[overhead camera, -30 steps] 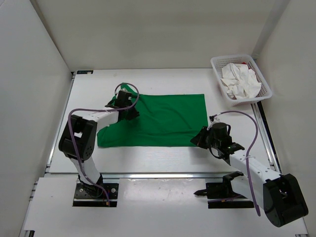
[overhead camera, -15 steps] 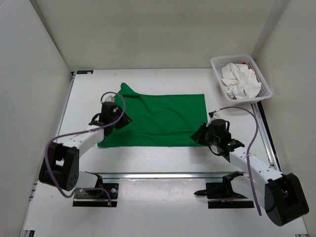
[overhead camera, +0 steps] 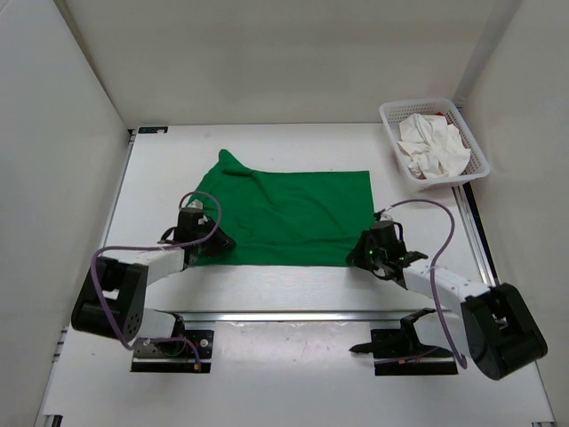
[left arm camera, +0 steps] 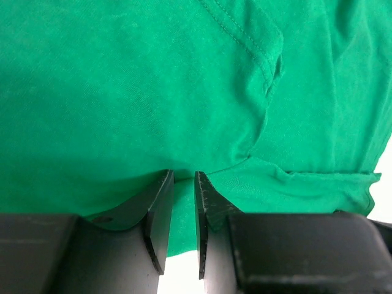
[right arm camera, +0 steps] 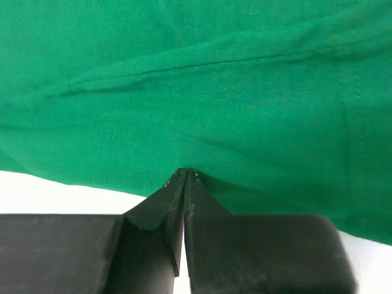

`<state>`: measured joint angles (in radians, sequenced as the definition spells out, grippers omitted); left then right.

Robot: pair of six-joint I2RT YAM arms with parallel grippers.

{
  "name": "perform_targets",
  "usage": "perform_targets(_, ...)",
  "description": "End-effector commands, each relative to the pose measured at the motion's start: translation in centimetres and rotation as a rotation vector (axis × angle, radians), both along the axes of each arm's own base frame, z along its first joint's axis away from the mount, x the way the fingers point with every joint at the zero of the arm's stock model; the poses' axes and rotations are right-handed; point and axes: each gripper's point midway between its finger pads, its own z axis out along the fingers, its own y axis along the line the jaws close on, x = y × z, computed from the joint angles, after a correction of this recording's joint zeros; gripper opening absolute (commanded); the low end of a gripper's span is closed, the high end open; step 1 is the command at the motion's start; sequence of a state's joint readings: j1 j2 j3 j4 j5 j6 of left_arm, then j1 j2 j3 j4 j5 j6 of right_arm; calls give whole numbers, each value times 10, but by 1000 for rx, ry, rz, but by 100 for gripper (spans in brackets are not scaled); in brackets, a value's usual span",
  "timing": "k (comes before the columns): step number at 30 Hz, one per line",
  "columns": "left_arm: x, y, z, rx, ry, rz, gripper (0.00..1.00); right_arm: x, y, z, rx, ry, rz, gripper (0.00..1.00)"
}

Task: Fold and stack the t-shirts
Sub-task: Fold the flattened tshirt in 1/3 of the way

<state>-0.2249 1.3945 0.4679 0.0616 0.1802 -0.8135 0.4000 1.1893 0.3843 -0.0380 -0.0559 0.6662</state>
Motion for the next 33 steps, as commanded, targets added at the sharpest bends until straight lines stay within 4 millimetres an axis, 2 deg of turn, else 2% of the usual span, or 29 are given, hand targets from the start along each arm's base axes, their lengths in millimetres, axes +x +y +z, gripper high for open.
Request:
perform_targets(1, -49, 11, -24, 38, 113, -5, 33, -39, -19, -25, -16, 87, -86, 0)
perform_targets(2, -51, 11, -19, 36, 94, -6, 33, -47, -23, -31, -11, 103, -98, 0)
perform_targets(4, -70, 19, -25, 55, 122, -1, 34, -66, -29, -38, 6, 134, -113, 0)
perform_targets(7, -87, 22, -24, 57, 123, -8, 35, -71, -29, -29, 65, 96, -130, 0)
perform_targets(9, -83, 24, -13, 52, 80, -1, 39, -65, -32, -17, 103, 60, -134, 0)
perform_targets(10, -72, 23, 0, 50, 39, -1, 40, -59, -28, -5, 138, 31, -121, 0)
perform_targets(11, -58, 22, 18, 50, -1, 0, 41, -46, -35, 9, 139, -19, -128, 2)
perform_targets(12, -49, 22, 29, 62, -31, 4, 41, -36, -32, 28, 166, -57, -114, 5)
perform_targets(13, -30, 20, 52, 66, -88, 12, 42, -26, -34, 44, 163, -99, -97, 9)
perform_targets(14, -10, 16, 80, 43, -162, 23, 42, -22, -34, 49, 156, -106, -89, 10)
perform_targets(15, -2, 19, 82, 32, -154, 48, 42, -15, -32, 60, 146, -132, -71, 13)
perform_targets(16, 19, 20, 108, -25, -212, 76, 42, -7, -30, 68, 139, -154, -64, 16)
perform_targets(18, 49, 25, 122, -84, -239, 131, 42, -1, -22, 70, 122, -163, -25, 17)
perform_targets(19, 70, 29, 126, -111, -247, 167, 41, 0, -16, 65, 119, -147, -3, 17)
perform_targets(20, 90, 29, 123, -138, -237, 175, 39, -2, -12, 61, 113, -129, 17, 12)
perform_targets(21, 100, 32, 101, -155, -160, 195, 37, 1, -9, 61, 110, -135, 27, 0)
perform_targets(22, 126, 34, 119, -167, -218, 201, 36, 0, -3, 58, 108, -131, 50, 0)
perform_targets(24, 166, 42, 101, -121, -151, 230, 33, -2, 2, 50, 89, -120, 80, 0)
perform_targets(25, 179, 51, 83, -78, -121, 254, 33, -1, 6, 52, 98, -130, 91, 0)
perform_targets(26, 197, 55, 95, -70, -142, 263, 33, 0, 9, 52, 111, -137, 96, 0)
perform_targets(27, 212, 62, 90, -56, -138, 270, 34, 0, 11, 52, 121, -135, 104, 0)
perform_targets(28, 256, 89, 75, -14, -111, 326, 35, 1, 15, 45, 128, -121, 125, 0)
perform_targets(29, 268, 96, 70, 12, -97, 343, 35, -1, 14, 41, 122, -106, 127, 0)
perform_targets(30, 268, 100, 49, 50, -53, 337, 35, 2, 14, 42, 119, -111, 125, 0)
perform_targets(31, 277, 103, 57, 75, -61, 331, 34, 3, 16, 43, 125, -114, 133, 0)
perform_targets(33, 287, 107, 45, 117, -34, 322, 33, 4, 15, 40, 123, -102, 123, 0)
